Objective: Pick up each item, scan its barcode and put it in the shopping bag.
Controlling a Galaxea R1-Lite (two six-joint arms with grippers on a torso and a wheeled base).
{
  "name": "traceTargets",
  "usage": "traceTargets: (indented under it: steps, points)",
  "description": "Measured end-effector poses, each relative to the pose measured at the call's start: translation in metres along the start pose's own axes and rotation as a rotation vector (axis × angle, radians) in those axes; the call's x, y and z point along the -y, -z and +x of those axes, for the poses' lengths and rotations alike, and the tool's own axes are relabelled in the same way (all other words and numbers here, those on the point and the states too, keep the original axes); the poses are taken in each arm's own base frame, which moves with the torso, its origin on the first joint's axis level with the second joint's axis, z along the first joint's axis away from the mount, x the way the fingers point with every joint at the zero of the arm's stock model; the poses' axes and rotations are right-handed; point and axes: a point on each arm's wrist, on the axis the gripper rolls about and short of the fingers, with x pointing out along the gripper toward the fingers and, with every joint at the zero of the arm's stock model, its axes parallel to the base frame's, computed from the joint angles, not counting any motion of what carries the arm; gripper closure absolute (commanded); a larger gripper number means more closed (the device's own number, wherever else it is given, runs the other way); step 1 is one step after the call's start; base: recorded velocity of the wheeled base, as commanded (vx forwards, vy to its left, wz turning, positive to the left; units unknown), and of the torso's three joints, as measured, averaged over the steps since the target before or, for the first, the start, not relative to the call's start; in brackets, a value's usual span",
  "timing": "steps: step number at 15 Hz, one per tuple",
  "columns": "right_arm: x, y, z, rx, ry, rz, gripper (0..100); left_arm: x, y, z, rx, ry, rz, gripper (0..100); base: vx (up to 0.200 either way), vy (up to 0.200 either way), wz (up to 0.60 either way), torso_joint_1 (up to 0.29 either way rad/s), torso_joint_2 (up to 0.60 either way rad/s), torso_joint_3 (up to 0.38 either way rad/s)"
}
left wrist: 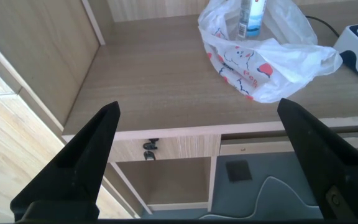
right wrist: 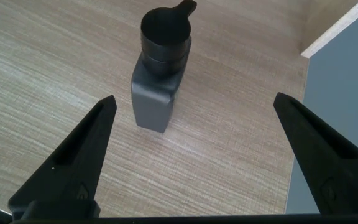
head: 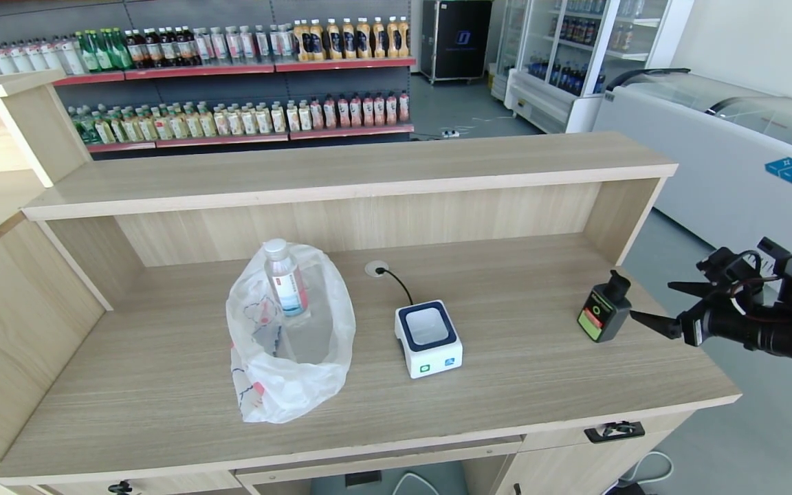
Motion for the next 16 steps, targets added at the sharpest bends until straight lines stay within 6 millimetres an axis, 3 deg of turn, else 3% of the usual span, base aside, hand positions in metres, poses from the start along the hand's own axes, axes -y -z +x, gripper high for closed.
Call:
traceTargets:
  steps: [10,11,16]
  points:
    - [-0.006,0.01,0.027,-0.004,-0.003,-0.015,0,0.0,0.0,0.0,0.0,0.0,0.0,0,0.0,0.0,0.0,0.0,0.0,0.0]
    - [-0.006,0.01,0.029,-0.002,-0.006,-0.014,100,0.0,0.0,0.0,0.0,0.0,0.0,0,0.0,0.0,0.0,0.0,0.0,0.0]
    - [-0.011,0.012,0.038,0.001,-0.028,-0.011,100,0.0,0.0,0.0,0.0,0.0,0.0,0,0.0,0.0,0.0,0.0,0.0,0.0]
